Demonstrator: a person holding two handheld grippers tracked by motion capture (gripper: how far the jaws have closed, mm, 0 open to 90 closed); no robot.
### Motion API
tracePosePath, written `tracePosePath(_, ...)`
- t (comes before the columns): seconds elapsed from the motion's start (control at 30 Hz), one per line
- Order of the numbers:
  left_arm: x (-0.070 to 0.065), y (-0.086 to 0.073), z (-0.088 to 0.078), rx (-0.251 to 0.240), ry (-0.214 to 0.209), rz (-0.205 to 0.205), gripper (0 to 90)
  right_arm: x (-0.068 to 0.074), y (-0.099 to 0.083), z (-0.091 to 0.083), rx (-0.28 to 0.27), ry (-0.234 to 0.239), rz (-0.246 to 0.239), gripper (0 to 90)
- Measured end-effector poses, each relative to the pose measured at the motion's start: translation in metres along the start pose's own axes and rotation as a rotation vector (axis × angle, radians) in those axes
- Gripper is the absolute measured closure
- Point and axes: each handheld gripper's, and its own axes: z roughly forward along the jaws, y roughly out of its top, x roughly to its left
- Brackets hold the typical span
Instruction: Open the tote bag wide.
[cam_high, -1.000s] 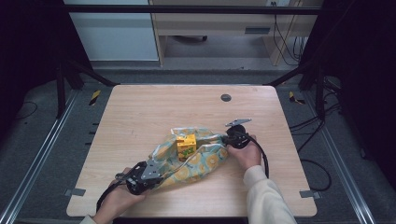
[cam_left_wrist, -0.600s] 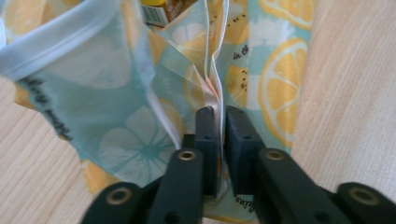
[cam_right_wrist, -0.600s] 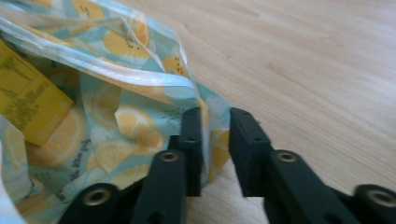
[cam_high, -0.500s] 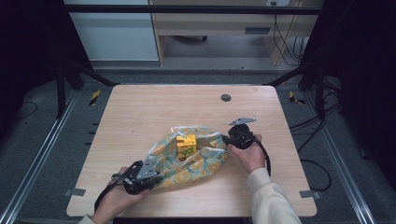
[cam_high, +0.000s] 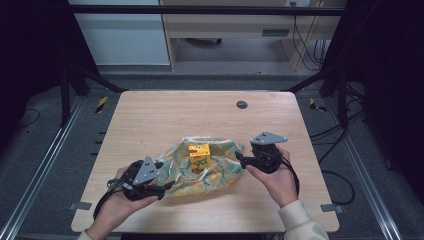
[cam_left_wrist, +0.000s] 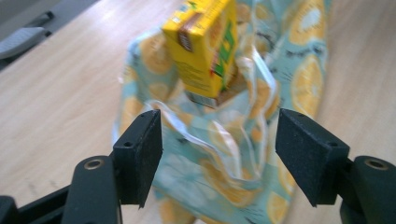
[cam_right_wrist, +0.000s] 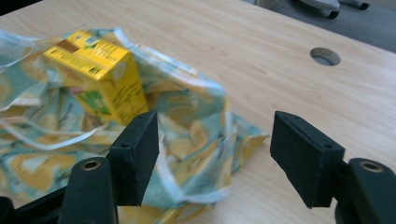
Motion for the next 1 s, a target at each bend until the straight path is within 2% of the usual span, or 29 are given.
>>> tracePosePath(0.1, 0.013, 0.007, 0.004, 0.019, 0.025, -0.010, 31.9, 0.006, -0.008, 0.000, 0.006, 0.020, 0.004, 31.5)
tracePosePath(0.13, 0.013, 0.007, 0.004, 0.019, 0.025, -0.010, 31.9, 0.008, -0.011, 0.001, 0.008, 0.027, 0.001, 31.5)
tracePosePath(0.17, 0.022, 0.012, 0.010, 0.023, 0.036, -0.025, 31.9, 0.011, -0.015, 0.003, 0.011, 0.033, 0.003, 31.0)
tracePosePath(0.23, 0.029, 0.016, 0.016, 0.044, 0.072, -0.002, 31.8, 0.015, -0.019, 0.005, 0.016, 0.048, -0.002, 30.5)
tracePosePath(0.27, 0.029, 0.016, 0.016, 0.044, 0.072, -0.002, 31.7, 0.015, -0.019, 0.005, 0.016, 0.048, -0.002, 30.5)
tracePosePath(0.3, 0.035, 0.020, 0.025, 0.056, 0.085, 0.001, 31.8, 0.020, -0.023, 0.010, 0.028, 0.058, -0.002, 29.6)
tracePosePath(0.37, 0.040, 0.022, 0.035, 0.055, 0.085, -0.012, 31.8, 0.023, -0.026, 0.014, 0.038, 0.068, 0.004, 29.0)
tracePosePath(0.47, 0.049, 0.020, 0.051, 0.080, 0.084, -0.041, 31.5, 0.026, -0.031, 0.021, 0.047, 0.080, -0.005, 30.0)
tracePosePath(0.53, 0.054, 0.016, 0.062, 0.095, 0.073, -0.062, 32.0, 0.027, -0.036, 0.026, 0.050, 0.067, -0.023, 29.4)
tracePosePath(0.7, 0.061, 0.008, 0.080, 0.122, 0.062, -0.080, 34.9, 0.027, -0.045, 0.032, 0.064, 0.065, -0.006, 30.6)
tracePosePath(0.77, 0.061, 0.004, 0.084, 0.125, 0.047, -0.094, 41.2, 0.028, -0.046, 0.032, 0.068, 0.066, -0.011, 35.3)
tracePosePath(0.83, 0.060, 0.000, 0.087, 0.134, 0.046, -0.092, 53.0, 0.029, -0.047, 0.032, 0.079, 0.065, -0.001, 43.7)
tracePosePath(0.87, 0.060, -0.002, 0.089, 0.143, 0.048, -0.087, 59.7, 0.028, -0.048, 0.034, 0.083, 0.065, -0.007, 47.9)
tracePosePath(1.0, 0.060, -0.007, 0.096, 0.168, 0.077, -0.087, 75.6, 0.030, -0.052, 0.040, 0.123, 0.082, -0.014, 67.2)
